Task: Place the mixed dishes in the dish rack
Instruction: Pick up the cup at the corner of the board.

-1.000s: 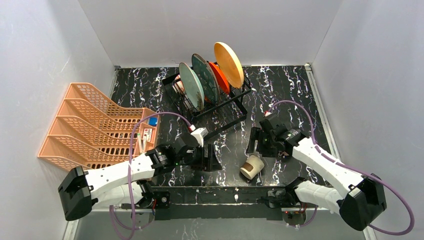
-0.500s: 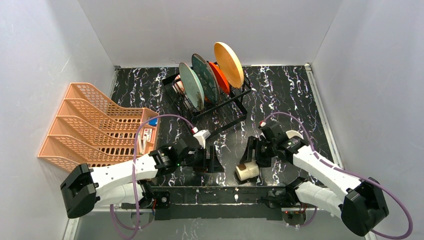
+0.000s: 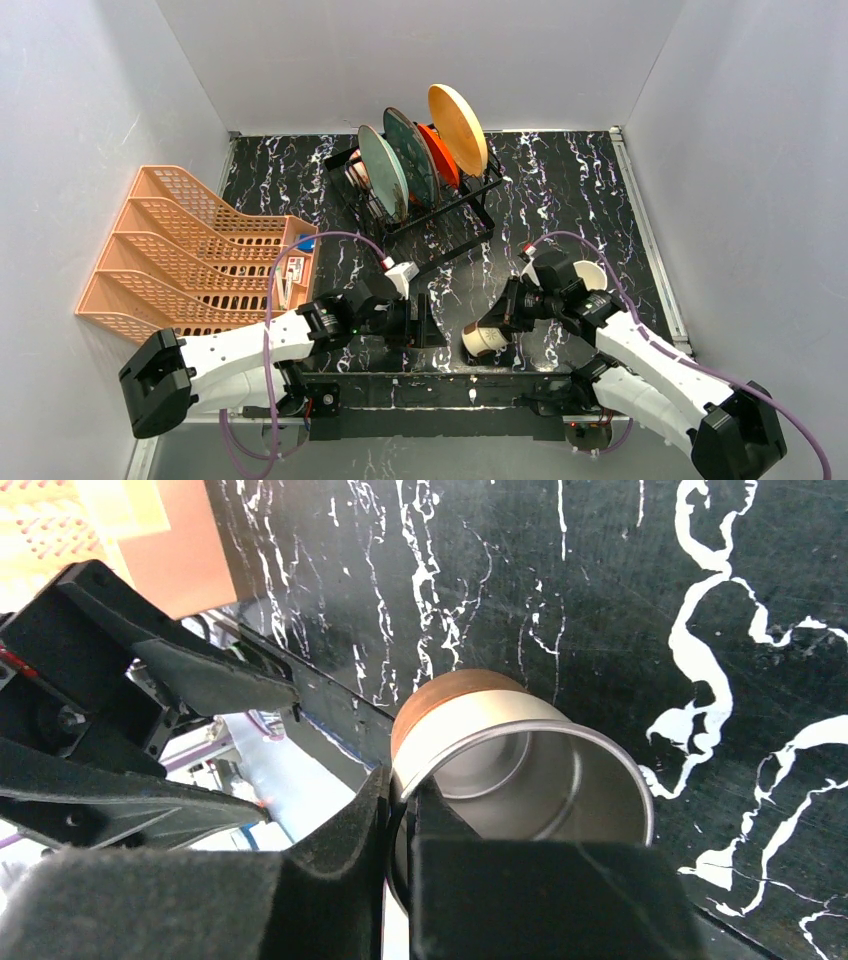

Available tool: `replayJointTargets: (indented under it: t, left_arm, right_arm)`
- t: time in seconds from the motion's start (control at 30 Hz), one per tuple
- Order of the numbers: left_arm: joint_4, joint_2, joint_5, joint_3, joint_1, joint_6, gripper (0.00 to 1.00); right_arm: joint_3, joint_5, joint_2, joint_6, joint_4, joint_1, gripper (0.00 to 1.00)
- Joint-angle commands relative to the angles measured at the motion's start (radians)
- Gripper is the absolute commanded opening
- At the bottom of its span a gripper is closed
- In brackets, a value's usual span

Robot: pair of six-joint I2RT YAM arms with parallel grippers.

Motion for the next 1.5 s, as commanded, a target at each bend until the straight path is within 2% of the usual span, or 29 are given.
replayJointTargets:
  t: [0.0, 0.27, 0.43, 0.7, 0.9, 1.07, 1.3, 1.47]
  left_arm:
    - [-0.032, -0.030, -0.008, 0.014, -0.006, 0.011, 0.71]
    - [-0.200, -0.055, -0.080, 0.131, -0.005, 0.082, 0.74]
    - [-0.293, -0.052, -0.101, 0.216, -0.001, 0.127, 0.75]
    - [-0.489, -0.058, -0.128, 0.393, 0.046, 0.223, 0.77]
    - [-0.595, -0.058, -0.159, 0.492, 0.056, 0.279, 0.77]
    - [-0.645, -0.059, -0.165, 0.535, 0.056, 0.306, 0.77]
    - [-0.659, -0.070, -0.102, 0.536, 0.056, 0.341, 0.76]
    - [-0.670, -0.059, -0.011, 0.534, 0.056, 0.383, 0.75]
  right_arm:
    - [0.026, 0.000, -0.044, 0.015, 0.045, -0.002, 0.01]
    - [0.176, -0.019, -0.036, -0.147, -0.020, 0.003, 0.01]
    - [0.280, -0.019, 0.007, -0.286, -0.064, 0.056, 0.01]
    - [0.426, 0.150, 0.084, -0.552, -0.094, 0.342, 0.01]
    - [0.485, 0.194, 0.166, -0.765, -0.116, 0.545, 0.01]
    - [0.503, 0.221, 0.199, -1.008, -0.127, 0.719, 0.01]
    - [0.535, 0.213, 0.258, -1.277, -0.176, 0.845, 0.01]
    - [0.592, 0.286, 0.329, -1.369, -0.226, 0.895, 0.01]
